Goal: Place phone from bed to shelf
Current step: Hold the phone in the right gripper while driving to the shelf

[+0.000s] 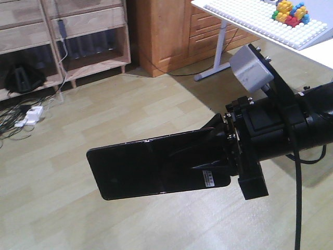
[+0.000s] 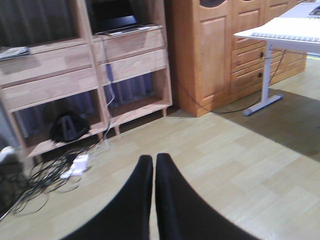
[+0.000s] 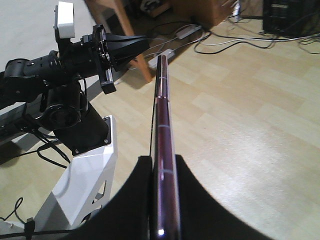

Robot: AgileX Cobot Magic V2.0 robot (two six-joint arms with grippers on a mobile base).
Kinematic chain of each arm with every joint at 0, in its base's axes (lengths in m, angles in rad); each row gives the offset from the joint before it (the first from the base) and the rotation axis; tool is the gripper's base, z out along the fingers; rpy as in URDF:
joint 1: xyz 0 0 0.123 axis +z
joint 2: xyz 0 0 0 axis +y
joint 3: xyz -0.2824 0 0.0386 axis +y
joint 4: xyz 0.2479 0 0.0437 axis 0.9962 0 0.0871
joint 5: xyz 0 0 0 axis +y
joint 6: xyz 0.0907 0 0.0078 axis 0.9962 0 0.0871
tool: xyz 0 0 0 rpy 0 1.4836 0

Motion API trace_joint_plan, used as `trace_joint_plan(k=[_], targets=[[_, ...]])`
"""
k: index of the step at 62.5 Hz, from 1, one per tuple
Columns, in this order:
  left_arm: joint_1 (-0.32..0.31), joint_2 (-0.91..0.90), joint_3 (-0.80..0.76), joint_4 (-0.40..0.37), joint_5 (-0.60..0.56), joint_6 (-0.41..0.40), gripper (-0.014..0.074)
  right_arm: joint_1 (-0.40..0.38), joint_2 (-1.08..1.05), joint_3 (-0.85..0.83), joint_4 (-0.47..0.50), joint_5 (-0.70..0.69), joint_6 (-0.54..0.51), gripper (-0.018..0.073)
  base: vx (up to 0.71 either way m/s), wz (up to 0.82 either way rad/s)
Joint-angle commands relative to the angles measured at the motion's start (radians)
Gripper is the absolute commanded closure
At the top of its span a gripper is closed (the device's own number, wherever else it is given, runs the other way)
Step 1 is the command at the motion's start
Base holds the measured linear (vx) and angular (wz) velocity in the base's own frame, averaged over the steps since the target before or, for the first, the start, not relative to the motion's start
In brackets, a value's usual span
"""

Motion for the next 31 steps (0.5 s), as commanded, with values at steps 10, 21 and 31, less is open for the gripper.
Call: trace_joint_plan(k=[10,21,31], targets=[[-0.004,-0.013,-0.021,-0.009,-0.072,-0.006,0.0595,0.0,-0.028,-0.028,0.087,0.07,-0.002,0.0561,0.48,-0.22],[-0.004,-0.013,-0.021,-0.009,-0.072,-0.006,0.0595,0.0,-0.028,-0.028,0.087,0.07,-0.002,0.0561,0.49,-0.15],[-0.004,-0.013,-0.021,-0.009,-0.072,-0.006,0.0595,0.0,-0.028,-0.028,0.087,0.07,-0.002,0.0561,0.49,-0.08]])
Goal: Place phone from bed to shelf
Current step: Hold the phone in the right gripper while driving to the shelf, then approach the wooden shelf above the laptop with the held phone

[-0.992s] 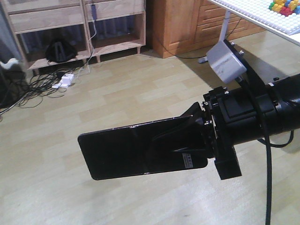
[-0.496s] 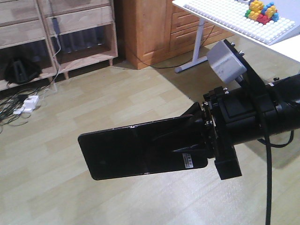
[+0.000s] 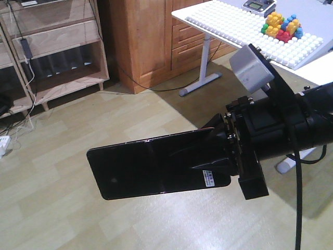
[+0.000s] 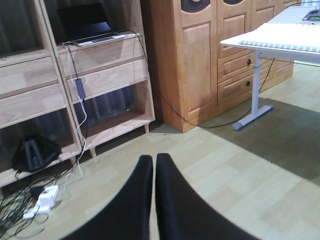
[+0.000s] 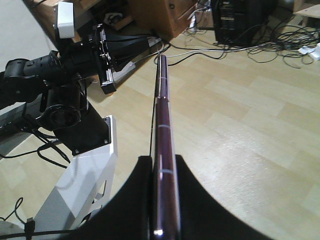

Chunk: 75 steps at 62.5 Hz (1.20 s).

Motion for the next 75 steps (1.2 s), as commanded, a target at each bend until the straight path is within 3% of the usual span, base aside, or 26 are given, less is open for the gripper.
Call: trace_joint_plan(k=[1,75], targets=[[-0.004,-0.013,-0.021,-0.009,-0.072,-0.006,0.0595,0.0,-0.028,-0.028,0.087,0.07,-0.002,0.0561,0.49,-0.03],[-0.004,-0.013,-0.021,-0.009,-0.072,-0.006,0.0595,0.0,-0.028,-0.028,0.087,0.07,-0.002,0.0561,0.47,0.1]])
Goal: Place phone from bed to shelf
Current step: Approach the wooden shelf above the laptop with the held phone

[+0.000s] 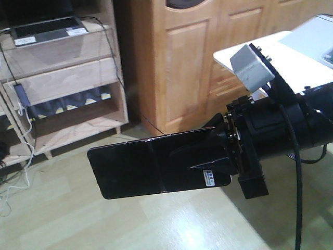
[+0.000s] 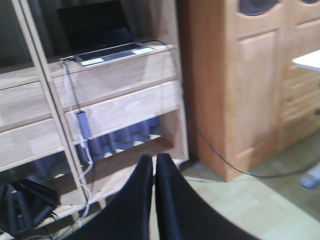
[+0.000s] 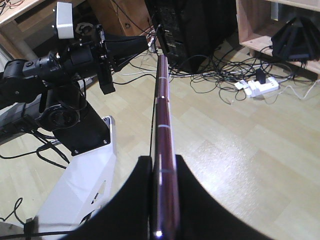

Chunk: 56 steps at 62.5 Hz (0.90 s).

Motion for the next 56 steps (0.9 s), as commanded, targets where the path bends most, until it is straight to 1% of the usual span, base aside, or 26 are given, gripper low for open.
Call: trace_joint_plan(k=[1,56], targets=[[-0.004,-0.013,-0.021,-0.009,-0.072,-0.006,0.0595,0.0,-0.028,-0.028,0.087,0.07,-0.002,0.0561,0.44,0.28],[-0.004,-0.013,-0.021,-0.009,-0.072,-0.006,0.0595,0.0,-0.028,-0.028,0.087,0.07,-0.002,0.0561,0.44,0.27]])
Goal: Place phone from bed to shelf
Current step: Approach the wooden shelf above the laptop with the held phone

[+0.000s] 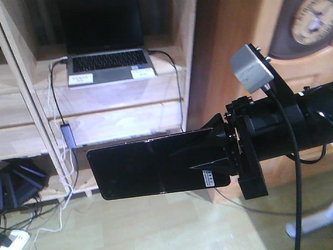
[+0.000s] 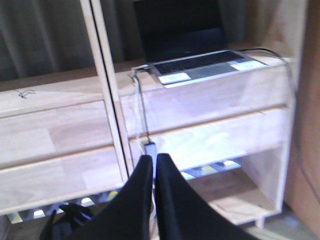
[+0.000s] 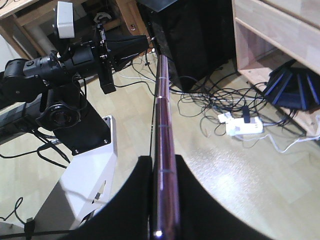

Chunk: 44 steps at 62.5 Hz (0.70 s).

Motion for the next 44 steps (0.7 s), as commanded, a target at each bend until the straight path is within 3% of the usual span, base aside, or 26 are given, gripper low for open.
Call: trace_joint_plan(k=[1,44], targets=[[-0.004,-0.013,-0.021,-0.009,-0.072,-0.006,0.0595,0.0,-0.028,-0.028,0.087,0.07,-0.002,0.0561,0.43,0.22],[-0.004,-0.013,-0.021,-0.009,-0.072,-0.006,0.0595,0.0,-0.028,-0.028,0.087,0.069,-0.002,0.0561,0.38,0.22]])
